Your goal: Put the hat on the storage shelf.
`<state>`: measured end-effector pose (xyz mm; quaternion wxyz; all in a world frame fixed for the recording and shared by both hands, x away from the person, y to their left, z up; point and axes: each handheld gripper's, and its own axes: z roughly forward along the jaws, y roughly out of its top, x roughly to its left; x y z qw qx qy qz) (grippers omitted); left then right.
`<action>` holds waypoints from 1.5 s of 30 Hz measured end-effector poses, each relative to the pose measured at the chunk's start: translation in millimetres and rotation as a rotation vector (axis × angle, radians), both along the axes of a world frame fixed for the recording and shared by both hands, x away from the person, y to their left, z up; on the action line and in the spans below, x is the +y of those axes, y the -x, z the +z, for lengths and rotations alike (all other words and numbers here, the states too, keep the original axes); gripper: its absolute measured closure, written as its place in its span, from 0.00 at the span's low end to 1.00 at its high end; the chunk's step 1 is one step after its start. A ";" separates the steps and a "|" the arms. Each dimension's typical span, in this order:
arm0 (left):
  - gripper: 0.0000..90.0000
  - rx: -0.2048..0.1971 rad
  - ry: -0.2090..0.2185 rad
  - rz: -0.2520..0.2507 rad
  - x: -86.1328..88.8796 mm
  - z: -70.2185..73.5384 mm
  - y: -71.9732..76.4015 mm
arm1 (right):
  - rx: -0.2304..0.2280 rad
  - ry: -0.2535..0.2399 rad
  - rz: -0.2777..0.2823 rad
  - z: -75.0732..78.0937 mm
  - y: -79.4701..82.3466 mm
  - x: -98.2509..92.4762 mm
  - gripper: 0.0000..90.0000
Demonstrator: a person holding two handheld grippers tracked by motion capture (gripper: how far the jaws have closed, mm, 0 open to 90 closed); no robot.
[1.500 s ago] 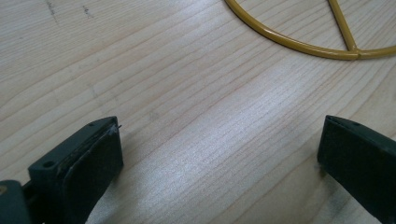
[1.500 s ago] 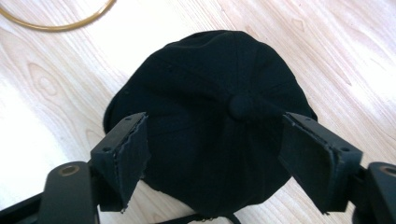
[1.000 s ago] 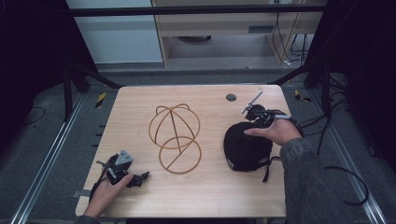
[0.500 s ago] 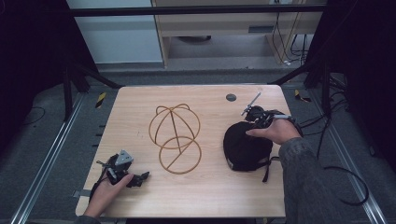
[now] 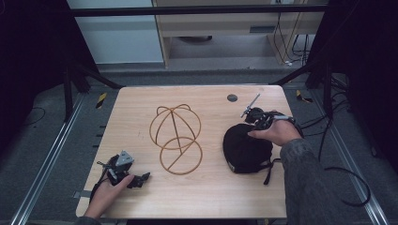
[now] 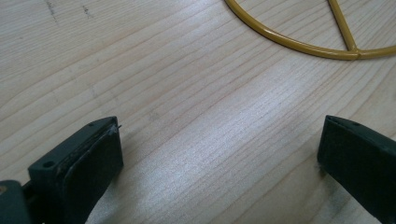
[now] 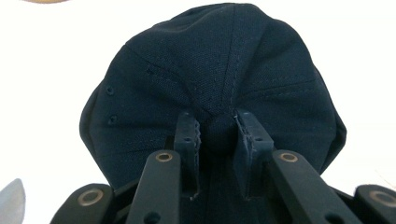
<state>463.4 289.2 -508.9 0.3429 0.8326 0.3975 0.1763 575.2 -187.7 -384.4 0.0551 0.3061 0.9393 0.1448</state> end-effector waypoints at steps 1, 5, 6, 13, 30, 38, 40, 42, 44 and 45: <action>0.00 0.000 0.000 0.000 0.0 0.0 0.0 | -0.004 -0.005 0.003 1.2 1.1 0.1 0.81; 0.00 0.000 0.000 0.000 0.0 0.0 0.0 | -0.016 -0.029 0.006 8.8 6.6 0.9 0.81; 0.00 0.000 0.000 0.000 0.0 0.0 0.0 | -0.025 -0.028 0.013 10.8 7.8 0.9 0.81; 0.00 0.000 0.000 0.000 0.0 0.0 0.0 | -0.059 -0.063 0.018 27.0 20.3 0.1 0.81; 0.00 0.000 0.000 0.000 0.0 0.0 0.0 | -0.157 -0.112 0.043 80.5 53.1 -4.6 0.81; 0.00 0.001 0.000 0.000 0.0 0.1 0.1 | -0.217 -0.148 0.055 106.8 65.7 -8.3 0.81; 0.00 0.002 -0.002 0.000 0.1 0.2 0.1 | -0.230 -0.157 0.053 114.6 68.7 -9.4 0.81; 0.00 0.002 -0.002 0.000 0.1 0.2 0.1 | -0.249 -0.172 0.057 122.3 71.4 -10.4 0.81; 0.00 0.002 -0.002 0.000 0.0 0.2 0.1 | -0.263 -0.188 0.059 129.6 73.9 -11.4 0.81; 0.00 0.002 -0.001 0.000 0.0 0.2 0.1 | -0.270 -0.192 0.060 133.0 75.0 -11.7 0.81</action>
